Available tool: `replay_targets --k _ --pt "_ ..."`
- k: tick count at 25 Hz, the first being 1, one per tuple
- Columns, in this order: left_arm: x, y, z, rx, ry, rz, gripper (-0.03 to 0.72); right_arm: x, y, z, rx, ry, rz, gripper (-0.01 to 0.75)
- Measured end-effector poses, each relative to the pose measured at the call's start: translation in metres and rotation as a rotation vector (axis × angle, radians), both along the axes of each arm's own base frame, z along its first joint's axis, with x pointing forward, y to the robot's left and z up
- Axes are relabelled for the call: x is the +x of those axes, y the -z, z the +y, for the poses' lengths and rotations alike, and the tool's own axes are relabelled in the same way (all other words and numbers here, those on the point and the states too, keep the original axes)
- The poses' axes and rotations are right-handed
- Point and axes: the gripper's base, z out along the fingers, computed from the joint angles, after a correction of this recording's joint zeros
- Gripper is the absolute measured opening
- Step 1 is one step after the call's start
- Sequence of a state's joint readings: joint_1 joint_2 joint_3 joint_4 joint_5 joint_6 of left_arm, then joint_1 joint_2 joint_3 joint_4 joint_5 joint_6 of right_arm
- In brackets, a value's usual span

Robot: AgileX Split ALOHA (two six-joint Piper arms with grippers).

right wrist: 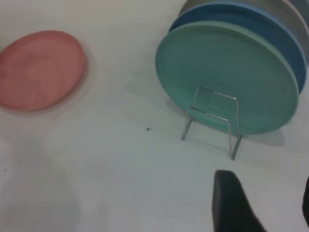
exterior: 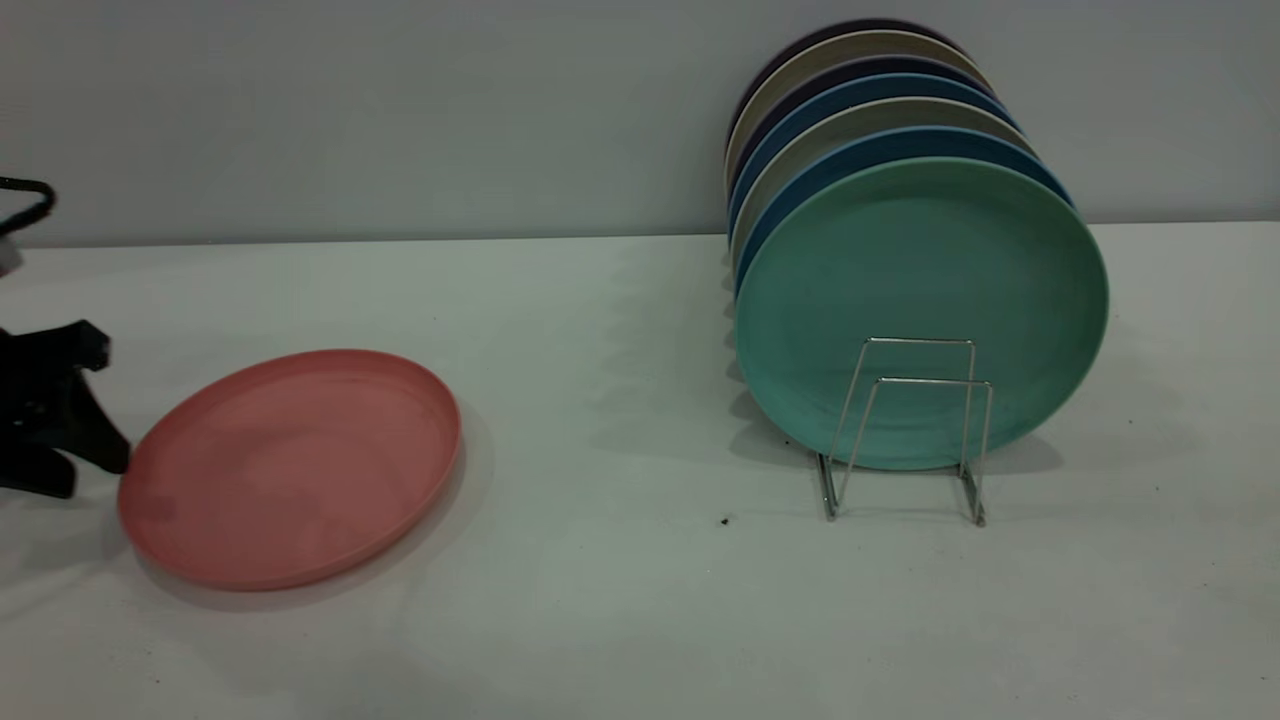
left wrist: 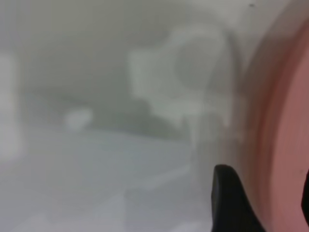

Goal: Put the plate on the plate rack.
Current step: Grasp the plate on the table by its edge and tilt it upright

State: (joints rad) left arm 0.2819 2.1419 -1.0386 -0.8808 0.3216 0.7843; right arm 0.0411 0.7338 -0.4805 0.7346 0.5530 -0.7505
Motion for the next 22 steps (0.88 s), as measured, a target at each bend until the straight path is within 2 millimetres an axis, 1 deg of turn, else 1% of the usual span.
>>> replay_targets --k 3,5,11,16,20,22 --pt "0.004 0.004 -0.011 -0.005 0.020 0.000 0.393 0.000 0.000 0.000 -0.003 -0.002 -0.002 0.377" --pt "0.005 0.005 -0.015 -0.007 0.020 0.000 0.393 0.000 0.000 0.000 -0.004 -0.005 -0.002 0.377" --pt "0.006 0.006 -0.015 0.002 0.011 -0.004 0.368 0.000 0.000 0.000 -0.001 -0.006 -0.001 0.377" --pt "0.005 0.015 -0.015 0.003 0.023 0.018 0.354 0.000 0.000 0.001 0.001 -0.007 -0.002 0.377" --pt "0.003 0.026 -0.015 0.000 0.025 0.045 0.350 0.000 0.000 0.001 0.002 -0.007 -0.003 0.377" --pt "0.003 0.027 -0.015 0.001 0.024 0.047 0.326 0.000 0.000 0.001 0.002 -0.008 -0.003 0.377"
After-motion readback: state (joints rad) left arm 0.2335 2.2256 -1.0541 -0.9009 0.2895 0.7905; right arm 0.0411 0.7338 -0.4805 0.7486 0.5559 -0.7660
